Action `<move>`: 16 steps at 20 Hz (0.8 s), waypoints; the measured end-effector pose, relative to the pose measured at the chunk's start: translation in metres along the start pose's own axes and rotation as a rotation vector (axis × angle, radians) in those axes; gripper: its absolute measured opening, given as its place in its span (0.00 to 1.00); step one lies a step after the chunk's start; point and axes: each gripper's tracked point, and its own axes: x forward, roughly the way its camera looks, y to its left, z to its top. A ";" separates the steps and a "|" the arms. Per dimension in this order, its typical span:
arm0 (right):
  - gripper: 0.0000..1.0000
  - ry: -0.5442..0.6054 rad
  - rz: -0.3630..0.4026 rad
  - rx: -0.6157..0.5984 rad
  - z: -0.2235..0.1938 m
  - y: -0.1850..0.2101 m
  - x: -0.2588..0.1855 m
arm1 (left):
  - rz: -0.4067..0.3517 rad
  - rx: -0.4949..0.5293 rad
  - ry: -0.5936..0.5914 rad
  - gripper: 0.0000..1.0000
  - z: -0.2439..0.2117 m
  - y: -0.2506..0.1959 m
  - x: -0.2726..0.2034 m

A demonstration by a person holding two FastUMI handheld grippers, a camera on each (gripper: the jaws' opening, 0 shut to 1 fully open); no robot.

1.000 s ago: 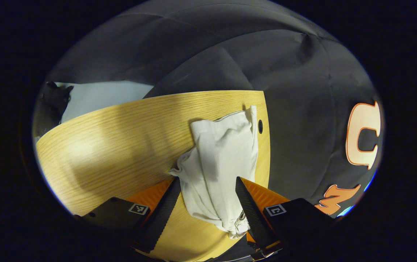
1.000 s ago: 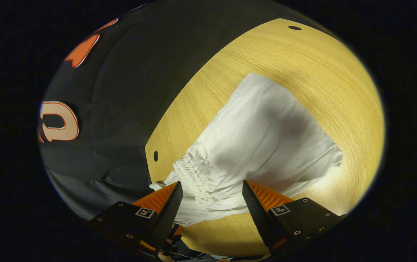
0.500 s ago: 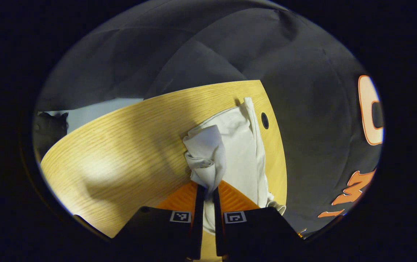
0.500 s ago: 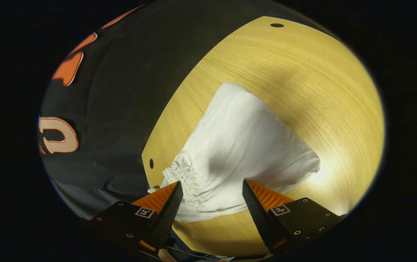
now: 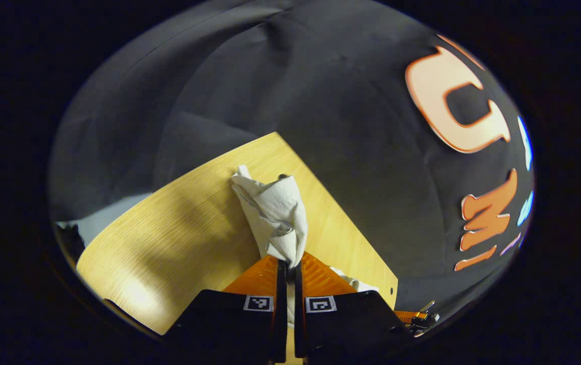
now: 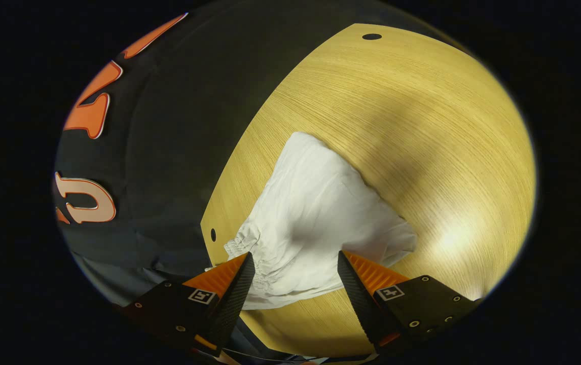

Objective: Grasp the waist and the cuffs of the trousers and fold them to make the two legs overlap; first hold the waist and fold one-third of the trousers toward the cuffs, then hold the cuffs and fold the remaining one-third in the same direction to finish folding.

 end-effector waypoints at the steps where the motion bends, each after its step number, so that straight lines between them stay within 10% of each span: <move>1: 0.98 -0.001 0.005 0.006 0.005 -0.003 -0.004 | -0.017 0.042 -0.010 0.10 -0.001 -0.022 -0.001; 16: 0.98 -0.049 0.029 0.090 0.090 -0.105 -0.071 | -0.240 0.248 0.072 0.10 -0.111 -0.275 0.031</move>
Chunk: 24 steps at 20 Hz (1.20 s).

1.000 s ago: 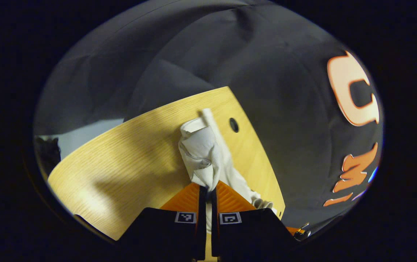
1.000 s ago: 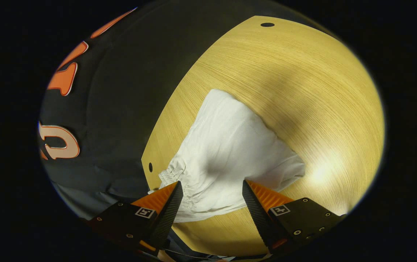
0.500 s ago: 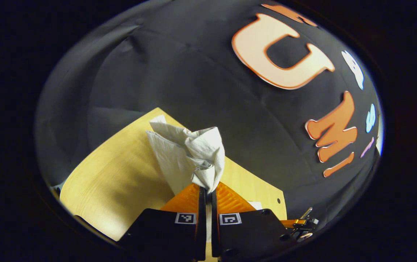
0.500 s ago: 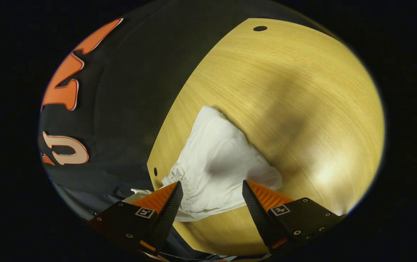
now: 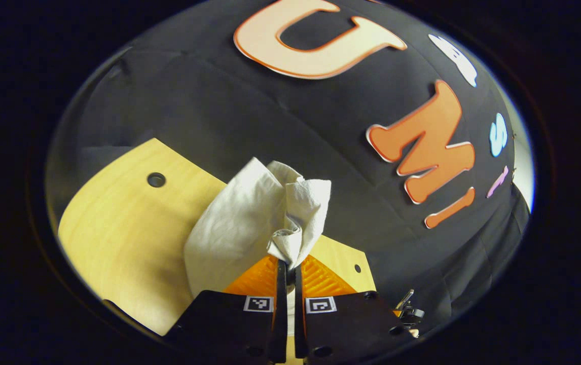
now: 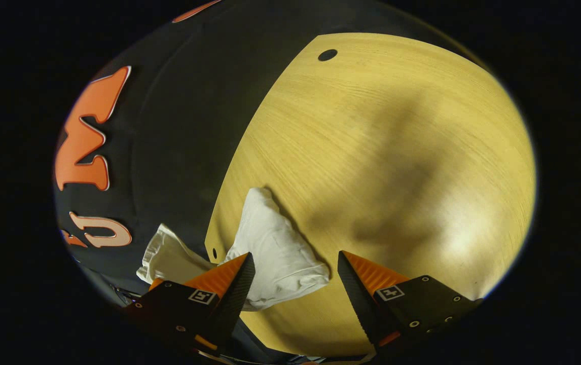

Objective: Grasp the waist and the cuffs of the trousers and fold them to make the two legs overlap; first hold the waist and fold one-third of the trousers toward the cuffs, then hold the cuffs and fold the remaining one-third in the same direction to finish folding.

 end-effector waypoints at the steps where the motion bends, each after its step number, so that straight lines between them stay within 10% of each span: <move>1: 0.98 -0.001 -0.002 0.011 0.004 -0.007 -0.003 | -0.012 0.011 0.023 0.10 -0.012 -0.014 0.012; 21: 0.98 -0.044 -0.024 0.151 0.035 -0.088 -0.043 | -0.023 0.296 0.502 0.11 -0.218 -0.103 0.142; 24: 0.99 -0.050 -0.027 0.147 0.036 -0.086 -0.047 | -0.060 0.266 0.523 0.42 -0.215 -0.111 0.129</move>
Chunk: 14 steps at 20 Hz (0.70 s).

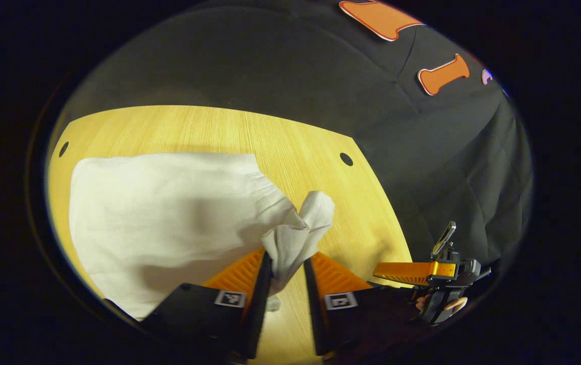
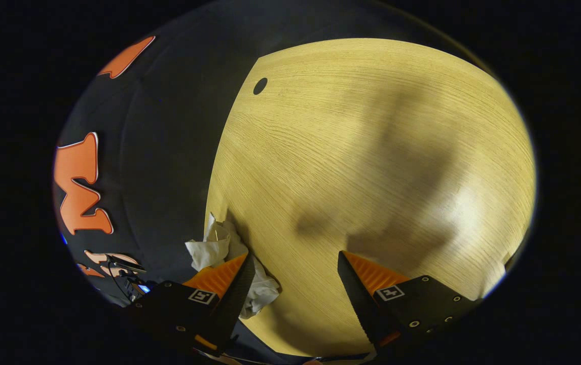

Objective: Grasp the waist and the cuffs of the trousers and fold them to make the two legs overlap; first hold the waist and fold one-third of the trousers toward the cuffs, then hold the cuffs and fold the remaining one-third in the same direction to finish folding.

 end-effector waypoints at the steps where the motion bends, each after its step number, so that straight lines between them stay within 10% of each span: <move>1: 0.98 -0.002 -0.003 -0.011 0.000 0.001 0.000 | -0.027 -0.015 0.013 0.59 -0.003 -0.008 -0.004; 4: 0.98 -0.011 -0.004 -0.082 -0.002 0.016 0.001 | -0.015 -0.002 0.009 0.99 -0.006 -0.006 -0.010; 14: 0.98 -0.360 0.053 -0.701 -0.002 0.169 -0.050 | 0.261 0.175 -0.396 1.00 0.066 0.088 -0.104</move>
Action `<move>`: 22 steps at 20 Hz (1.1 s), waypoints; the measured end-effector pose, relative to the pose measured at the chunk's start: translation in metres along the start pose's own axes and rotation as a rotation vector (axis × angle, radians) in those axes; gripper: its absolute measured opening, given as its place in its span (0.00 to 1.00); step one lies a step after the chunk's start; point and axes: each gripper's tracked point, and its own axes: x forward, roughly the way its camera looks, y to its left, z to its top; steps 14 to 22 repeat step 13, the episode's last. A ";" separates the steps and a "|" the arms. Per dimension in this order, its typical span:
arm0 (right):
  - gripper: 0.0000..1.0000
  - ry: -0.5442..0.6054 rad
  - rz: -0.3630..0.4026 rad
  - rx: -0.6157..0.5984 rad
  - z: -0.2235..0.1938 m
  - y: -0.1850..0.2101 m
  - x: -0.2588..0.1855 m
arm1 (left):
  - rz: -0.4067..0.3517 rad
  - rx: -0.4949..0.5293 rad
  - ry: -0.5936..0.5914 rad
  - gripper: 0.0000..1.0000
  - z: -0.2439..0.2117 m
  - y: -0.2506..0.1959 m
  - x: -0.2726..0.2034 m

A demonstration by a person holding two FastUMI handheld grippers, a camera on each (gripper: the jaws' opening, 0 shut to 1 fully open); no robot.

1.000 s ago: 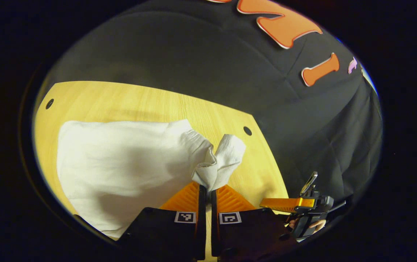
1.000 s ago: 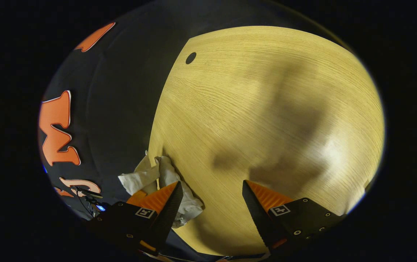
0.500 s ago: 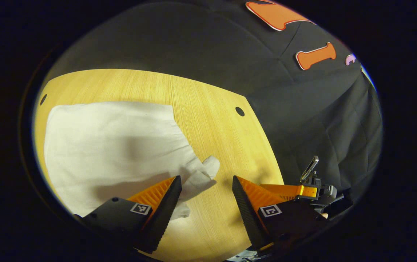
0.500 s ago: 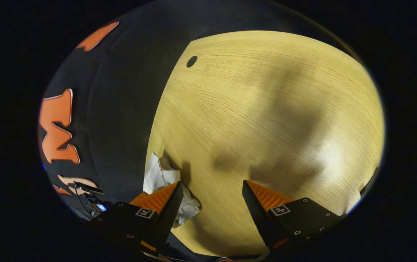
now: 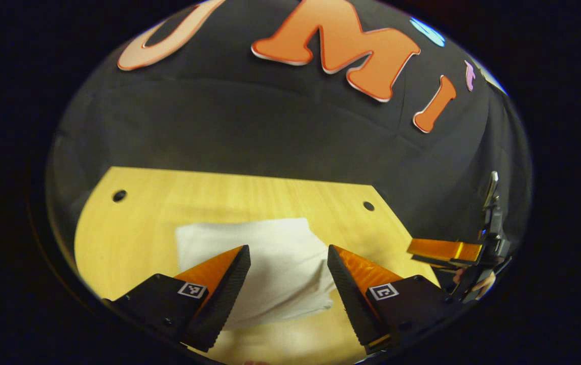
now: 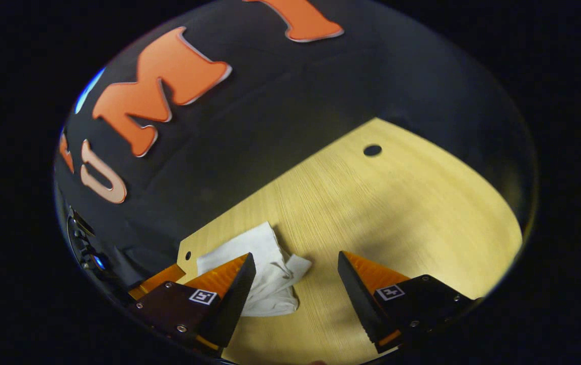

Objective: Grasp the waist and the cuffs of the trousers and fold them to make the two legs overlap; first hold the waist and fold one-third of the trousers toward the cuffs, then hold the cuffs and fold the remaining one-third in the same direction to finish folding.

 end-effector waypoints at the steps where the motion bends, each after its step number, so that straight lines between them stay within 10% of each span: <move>1: 0.98 -0.039 0.014 -0.031 0.008 0.015 -0.010 | 0.032 0.027 -0.038 1.00 0.005 0.013 -0.005; 9: 0.98 -0.366 0.005 -0.388 0.019 0.095 -0.088 | 0.187 0.127 -0.340 1.00 0.024 0.039 -0.013; 22: 0.98 -0.457 0.053 -0.402 -0.004 0.114 -0.127 | 0.233 0.157 -0.409 1.00 0.020 0.038 -0.007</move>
